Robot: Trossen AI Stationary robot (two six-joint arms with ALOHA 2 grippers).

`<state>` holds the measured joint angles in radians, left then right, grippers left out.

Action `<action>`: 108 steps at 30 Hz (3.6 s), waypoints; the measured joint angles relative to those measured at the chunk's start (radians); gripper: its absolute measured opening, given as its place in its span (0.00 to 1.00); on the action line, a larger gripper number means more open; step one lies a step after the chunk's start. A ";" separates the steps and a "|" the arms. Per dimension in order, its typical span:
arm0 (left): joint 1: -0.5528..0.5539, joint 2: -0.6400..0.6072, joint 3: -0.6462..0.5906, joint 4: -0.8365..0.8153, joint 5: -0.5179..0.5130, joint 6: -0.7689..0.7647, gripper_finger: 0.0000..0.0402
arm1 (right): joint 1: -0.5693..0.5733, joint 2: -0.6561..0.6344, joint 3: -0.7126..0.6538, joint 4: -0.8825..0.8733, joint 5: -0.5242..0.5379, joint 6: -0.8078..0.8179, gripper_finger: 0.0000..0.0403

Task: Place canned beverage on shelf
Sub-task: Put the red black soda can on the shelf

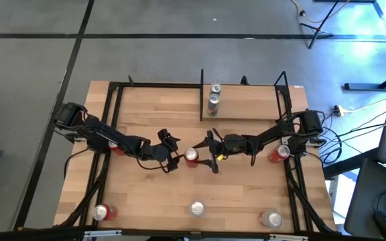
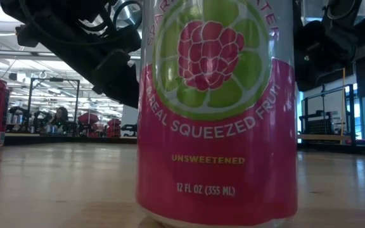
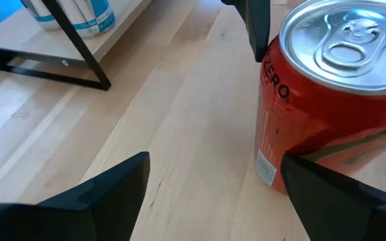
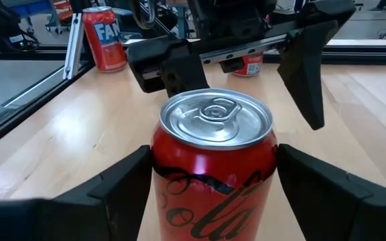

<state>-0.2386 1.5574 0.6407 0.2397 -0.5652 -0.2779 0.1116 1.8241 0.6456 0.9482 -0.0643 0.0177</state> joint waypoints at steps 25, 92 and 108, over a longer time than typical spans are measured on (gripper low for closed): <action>0.001 0.001 0.004 0.012 0.001 -0.005 0.83 | 0.000 0.030 0.029 0.022 0.007 -0.026 0.91; -0.004 0.000 0.002 -0.011 0.061 0.000 0.83 | -0.735 -0.659 -0.172 -0.507 -0.092 -0.129 0.69; -0.004 0.000 0.002 -0.010 0.061 0.000 0.83 | -0.825 -0.449 -0.173 -0.314 -0.228 -0.122 0.69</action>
<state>-0.2427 1.5574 0.6426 0.2293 -0.5045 -0.2775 -0.7134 1.3749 0.4728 0.6340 -0.2920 -0.1044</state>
